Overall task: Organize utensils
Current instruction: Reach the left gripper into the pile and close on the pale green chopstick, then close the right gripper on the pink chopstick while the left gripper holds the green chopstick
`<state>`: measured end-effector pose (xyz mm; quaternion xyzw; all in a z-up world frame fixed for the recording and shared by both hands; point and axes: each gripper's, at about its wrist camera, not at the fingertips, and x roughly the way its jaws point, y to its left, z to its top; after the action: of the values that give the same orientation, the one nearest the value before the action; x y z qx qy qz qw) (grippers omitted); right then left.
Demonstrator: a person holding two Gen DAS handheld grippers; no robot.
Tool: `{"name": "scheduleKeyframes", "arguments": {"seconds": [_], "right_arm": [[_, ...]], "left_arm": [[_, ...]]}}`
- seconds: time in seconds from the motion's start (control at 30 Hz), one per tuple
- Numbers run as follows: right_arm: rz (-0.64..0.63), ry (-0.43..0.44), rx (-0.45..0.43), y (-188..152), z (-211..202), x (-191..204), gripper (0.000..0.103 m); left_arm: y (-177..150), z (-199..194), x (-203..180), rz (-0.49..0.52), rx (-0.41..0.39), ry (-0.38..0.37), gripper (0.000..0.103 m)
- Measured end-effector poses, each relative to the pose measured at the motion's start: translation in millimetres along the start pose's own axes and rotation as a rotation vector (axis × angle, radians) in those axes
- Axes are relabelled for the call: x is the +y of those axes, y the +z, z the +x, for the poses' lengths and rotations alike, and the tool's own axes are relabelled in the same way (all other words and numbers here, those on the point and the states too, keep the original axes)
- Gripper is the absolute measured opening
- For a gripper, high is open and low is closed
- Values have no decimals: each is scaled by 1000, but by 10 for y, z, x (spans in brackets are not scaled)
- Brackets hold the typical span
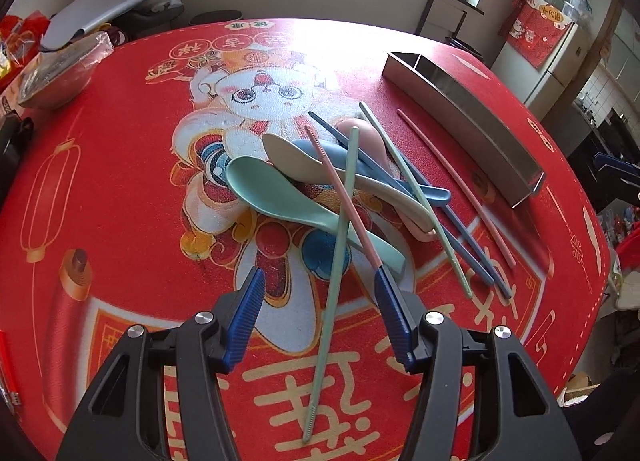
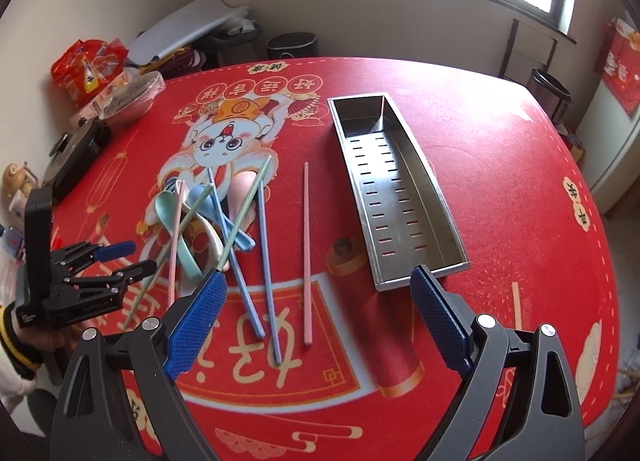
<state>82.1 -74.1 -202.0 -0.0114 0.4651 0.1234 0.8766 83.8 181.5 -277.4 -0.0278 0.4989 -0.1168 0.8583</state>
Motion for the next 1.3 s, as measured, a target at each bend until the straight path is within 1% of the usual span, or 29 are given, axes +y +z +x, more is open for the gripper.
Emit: {"name": "scheduleKeyframes", "arguments": {"seconds": [0.07,0.13,0.17,0.2,0.27,0.3,0.33,0.47,0.53,0.6,0.63,0.67,0.77,0.9,1.0,1.1,1.13,1.17,1.2,1.23,1.3], "right_arm": [[11,-14,0,-13,-11,3,90],[21,-26,1,-33,-21,3,90],[24,-31,2,-42,-27,4,90],[27,-35,3,-47,-35,5,90],[31,-46,1,-67,-58,5,90],[34,-51,0,-76,-70,2,90],[37,-54,-1,-86,-79,-6,90],[52,-62,-7,-122,-123,-29,90],[58,-63,-11,-145,-143,-41,90],[61,-61,-12,-163,-158,-45,90],[61,-58,-11,-178,-164,-45,90],[59,-55,-8,-183,-168,-42,90],[48,-52,-6,-212,-177,-2,90],[24,-5,11,-252,-133,88,90],[7,73,35,-241,-34,196,90],[-53,158,62,-227,126,415,89],[-89,179,69,-223,189,517,88],[-127,198,83,-217,263,629,69],[-161,211,110,-205,352,734,59],[-186,225,140,-198,445,831,55],[-216,269,170,-184,591,998,49]], "left_arm": [[1,43,14,16,11,1,55],[16,84,30,14,20,-28,54],[29,102,31,13,26,-49,48],[39,115,16,22,28,-56,45],[53,139,-29,57,23,-39,29],[57,166,-45,65,27,-43,26],[64,196,-48,64,36,-50,25],[68,280,-61,65,57,-89,24],[64,308,-85,83,64,-91,24],[67,337,-101,87,69,-89,18],[62,346,-102,83,70,-83,8],[46,341,-94,74,65,-75,6],[-16,303,-64,32,70,-71,6],[-136,239,-41,-14,79,-67,6],[-186,210,3,-66,66,-78,6],[-203,202,52,-108,57,-98,6],[-209,198,65,-118,56,-106,6],[-218,193,81,-126,55,-114,6],[-226,187,95,-130,54,-122,6],[-237,182,104,-132,53,-128,6],[-254,170,122,-136,52,-138,6]]}}
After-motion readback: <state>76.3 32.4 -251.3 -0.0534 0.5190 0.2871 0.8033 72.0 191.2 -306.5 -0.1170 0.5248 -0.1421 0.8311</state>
